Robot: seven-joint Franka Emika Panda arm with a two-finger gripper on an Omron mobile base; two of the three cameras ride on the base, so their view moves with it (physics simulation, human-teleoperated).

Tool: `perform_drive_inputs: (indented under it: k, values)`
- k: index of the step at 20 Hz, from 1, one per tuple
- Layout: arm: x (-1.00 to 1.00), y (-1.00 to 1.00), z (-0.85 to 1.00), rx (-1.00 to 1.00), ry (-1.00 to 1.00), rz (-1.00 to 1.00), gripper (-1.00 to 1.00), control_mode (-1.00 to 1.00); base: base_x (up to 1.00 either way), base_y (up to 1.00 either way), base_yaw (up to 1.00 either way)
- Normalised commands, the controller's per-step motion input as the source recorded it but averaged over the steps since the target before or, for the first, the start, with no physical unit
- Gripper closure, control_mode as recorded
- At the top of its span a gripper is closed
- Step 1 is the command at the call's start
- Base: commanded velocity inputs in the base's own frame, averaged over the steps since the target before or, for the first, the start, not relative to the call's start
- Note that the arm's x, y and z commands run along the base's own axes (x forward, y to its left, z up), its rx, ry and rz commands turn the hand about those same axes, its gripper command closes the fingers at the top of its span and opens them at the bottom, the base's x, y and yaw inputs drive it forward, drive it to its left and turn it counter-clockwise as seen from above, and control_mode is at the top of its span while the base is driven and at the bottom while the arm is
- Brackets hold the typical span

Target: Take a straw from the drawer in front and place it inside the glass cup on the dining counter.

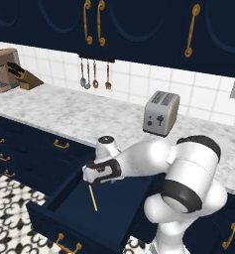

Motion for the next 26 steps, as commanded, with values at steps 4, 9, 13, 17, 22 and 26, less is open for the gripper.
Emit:
perform_drive_inputs:
  k: [4,9,13,17,22,26]
  values:
    - [0.59,0.54,-0.5,-0.18,0.34,0.04,-1.0,-1.0,0.0,0.0,0.0]
    - [0.43,0.48,-0.12,-0.12,0.24,0.0,-1.0,-1.0,0.0,0.0,0.0]
    - [0.42,0.34,0.13,-0.03,0.1,0.0,-1.0,-1.0,0.0,0.0,0.0]
    - [0.06,0.02,-0.37,-0.01,-0.03,0.0,-1.0,-1.0,0.0,0.0,0.0]
    - [-0.01,0.0,-0.6,-0.02,-0.14,0.0,-1.0,-1.0,0.0,0.0,0.0]
    - [-0.06,0.0,-0.46,0.0,-0.22,0.0,-1.0,-1.0,0.0,0.0,0.0]
